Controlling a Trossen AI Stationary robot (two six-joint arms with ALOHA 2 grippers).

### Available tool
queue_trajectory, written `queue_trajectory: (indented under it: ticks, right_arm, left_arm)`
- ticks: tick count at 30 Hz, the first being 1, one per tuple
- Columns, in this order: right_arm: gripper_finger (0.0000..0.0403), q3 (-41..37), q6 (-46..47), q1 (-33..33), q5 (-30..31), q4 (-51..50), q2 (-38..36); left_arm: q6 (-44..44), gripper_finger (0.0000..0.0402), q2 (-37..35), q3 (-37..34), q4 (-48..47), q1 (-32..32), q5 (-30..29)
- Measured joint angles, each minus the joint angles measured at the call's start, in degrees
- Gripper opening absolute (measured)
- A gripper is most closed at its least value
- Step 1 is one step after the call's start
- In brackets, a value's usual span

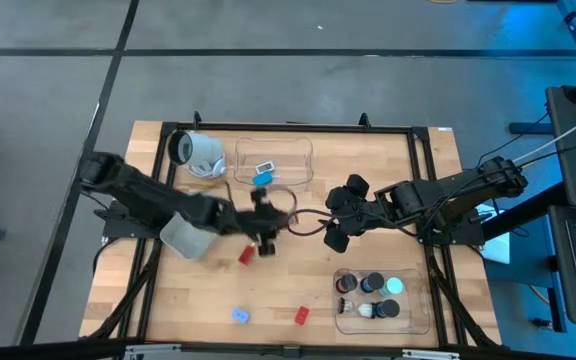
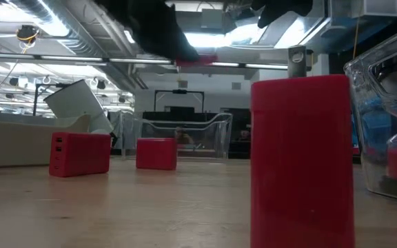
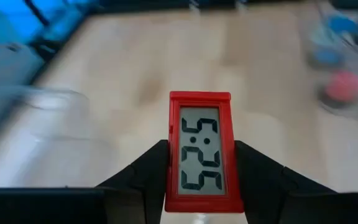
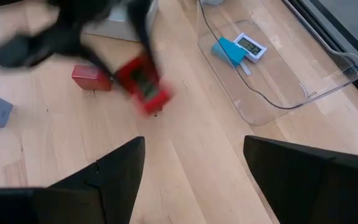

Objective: Pick & Place Office items
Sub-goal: Put the top orange digital clock into the top transparent bin

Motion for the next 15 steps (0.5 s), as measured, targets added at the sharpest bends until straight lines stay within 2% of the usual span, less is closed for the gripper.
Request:
queue_trajectory:
  ticks: [3,6,9,15]
  right_arm:
    - [0.0276,0.01,-0.08,0.01,0.01,-0.02,0.00]
    - [0.0276,-0.01,-0.27,0.01,0.00,-0.07,0.00]
    - [0.0276,-0.01,-0.30,-0.02,0.01,-0.13,0.00]
    - [0.0276,-0.03,-0.46,-0.02,0.87,-0.15,0.00]
  left_arm:
    - [3.33,0.0153,-4.68,0.11,-2.15,5.46,-0.13]
    - [4.06,0.0152,-5.59,0.10,-4.17,13.17,4.60]
    - [1.56,0.0152,-2.60,0.07,-4.44,20.24,10.27]
    - [1.38,0.0154,4.78,-0.02,-2.62,28.64,13.59]
